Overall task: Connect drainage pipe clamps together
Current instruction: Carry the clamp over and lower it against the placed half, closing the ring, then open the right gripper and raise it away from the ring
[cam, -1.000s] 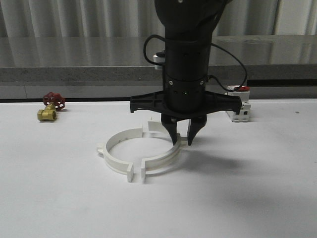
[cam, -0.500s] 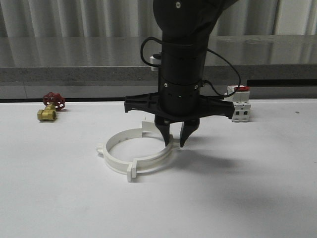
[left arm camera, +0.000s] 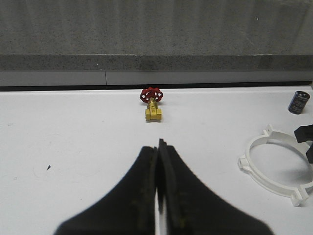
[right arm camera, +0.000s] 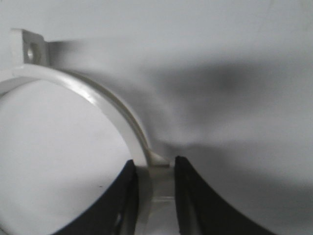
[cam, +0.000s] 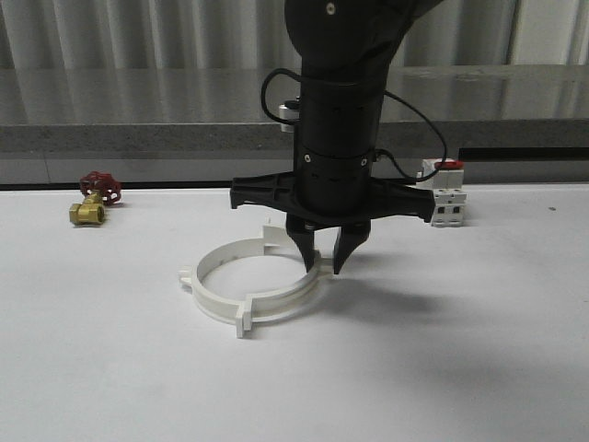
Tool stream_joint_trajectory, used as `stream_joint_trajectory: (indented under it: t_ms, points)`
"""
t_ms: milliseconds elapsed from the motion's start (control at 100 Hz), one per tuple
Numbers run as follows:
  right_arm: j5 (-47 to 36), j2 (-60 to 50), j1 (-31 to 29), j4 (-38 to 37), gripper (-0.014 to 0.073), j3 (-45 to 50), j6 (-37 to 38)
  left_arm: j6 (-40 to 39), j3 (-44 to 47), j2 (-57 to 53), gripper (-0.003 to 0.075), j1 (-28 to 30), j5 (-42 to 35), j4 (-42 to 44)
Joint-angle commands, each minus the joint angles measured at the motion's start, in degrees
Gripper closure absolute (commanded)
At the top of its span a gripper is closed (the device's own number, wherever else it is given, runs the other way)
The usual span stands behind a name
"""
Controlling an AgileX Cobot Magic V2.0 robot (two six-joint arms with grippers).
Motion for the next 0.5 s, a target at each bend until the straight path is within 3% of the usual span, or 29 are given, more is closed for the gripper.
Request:
stream_joint_trajectory:
  t_ms: [0,240,490]
  points:
    - [-1.3,-3.2,0.0,-0.8,0.0357,-1.8,0.0,-0.1,-1.5,0.5,0.0741,0.2,-4.1,0.5]
    - [-1.8,-3.2,0.0,-0.8,0.0137,-1.8,-0.9,-0.1,-1.5,0.5,0.0741,0.2,-4.1,0.5]
    - [-1.1,-3.4,0.0,-1.9,0.0121,-1.8,-1.5,-0.1,-1.5,0.5,0.0741,0.2,-4.1,0.5]
